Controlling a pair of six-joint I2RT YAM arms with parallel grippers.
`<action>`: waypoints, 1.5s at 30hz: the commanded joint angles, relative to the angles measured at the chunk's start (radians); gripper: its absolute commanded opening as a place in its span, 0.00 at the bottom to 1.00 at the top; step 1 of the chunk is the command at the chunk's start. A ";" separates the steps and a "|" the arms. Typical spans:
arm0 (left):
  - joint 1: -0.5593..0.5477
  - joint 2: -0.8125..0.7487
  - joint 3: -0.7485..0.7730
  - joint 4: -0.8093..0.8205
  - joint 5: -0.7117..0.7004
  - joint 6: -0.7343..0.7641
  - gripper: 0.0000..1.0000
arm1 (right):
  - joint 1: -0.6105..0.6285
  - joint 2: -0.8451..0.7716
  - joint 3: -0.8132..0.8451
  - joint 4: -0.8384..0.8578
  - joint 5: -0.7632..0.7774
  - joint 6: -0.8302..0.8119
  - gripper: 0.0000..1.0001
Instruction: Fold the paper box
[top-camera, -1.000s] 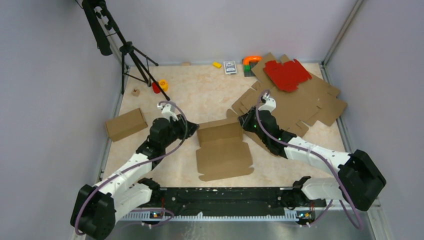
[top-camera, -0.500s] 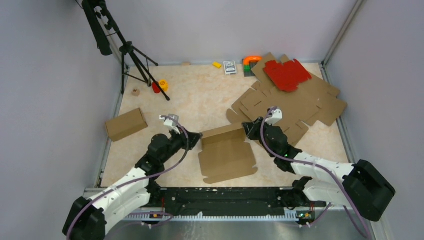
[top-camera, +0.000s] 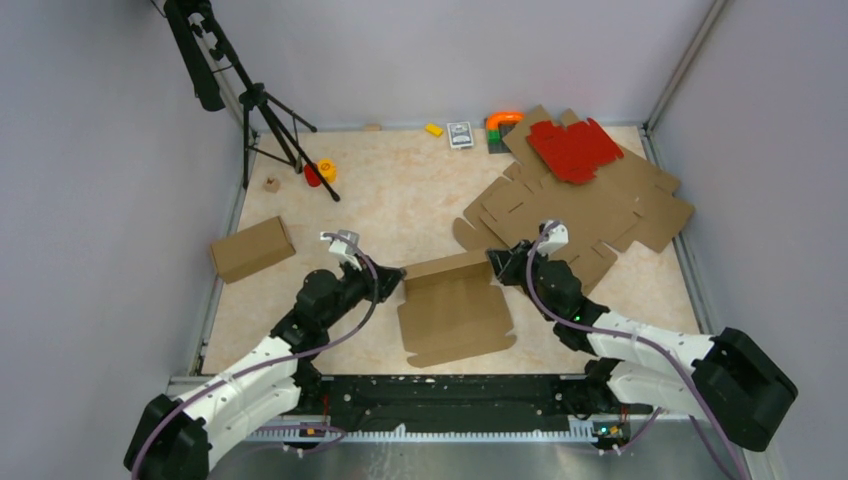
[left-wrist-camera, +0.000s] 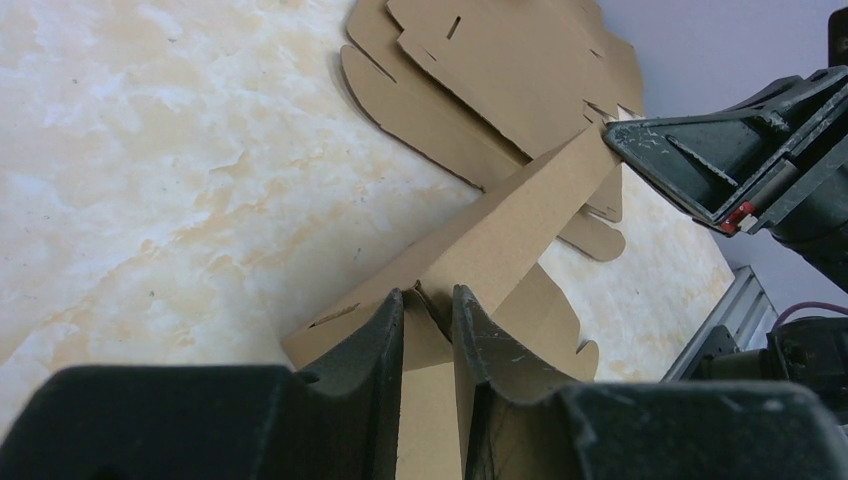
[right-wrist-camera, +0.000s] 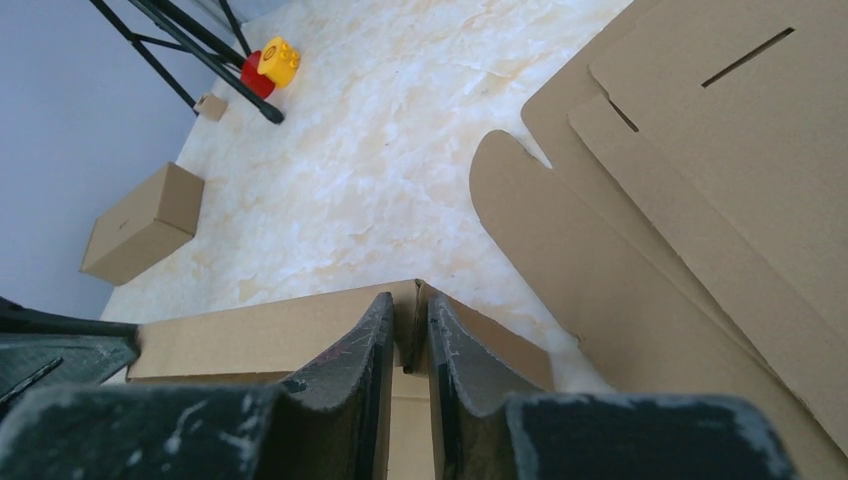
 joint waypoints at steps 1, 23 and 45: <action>-0.032 0.003 -0.003 -0.085 0.098 -0.022 0.24 | 0.046 -0.040 -0.070 0.020 -0.167 0.031 0.15; -0.034 -0.015 0.022 -0.176 0.116 -0.033 0.24 | 0.046 -0.089 -0.051 -0.085 -0.194 -0.013 0.17; -0.031 -0.006 0.247 -0.458 0.034 0.015 0.50 | 0.041 -0.177 0.162 -0.420 -0.173 -0.078 0.77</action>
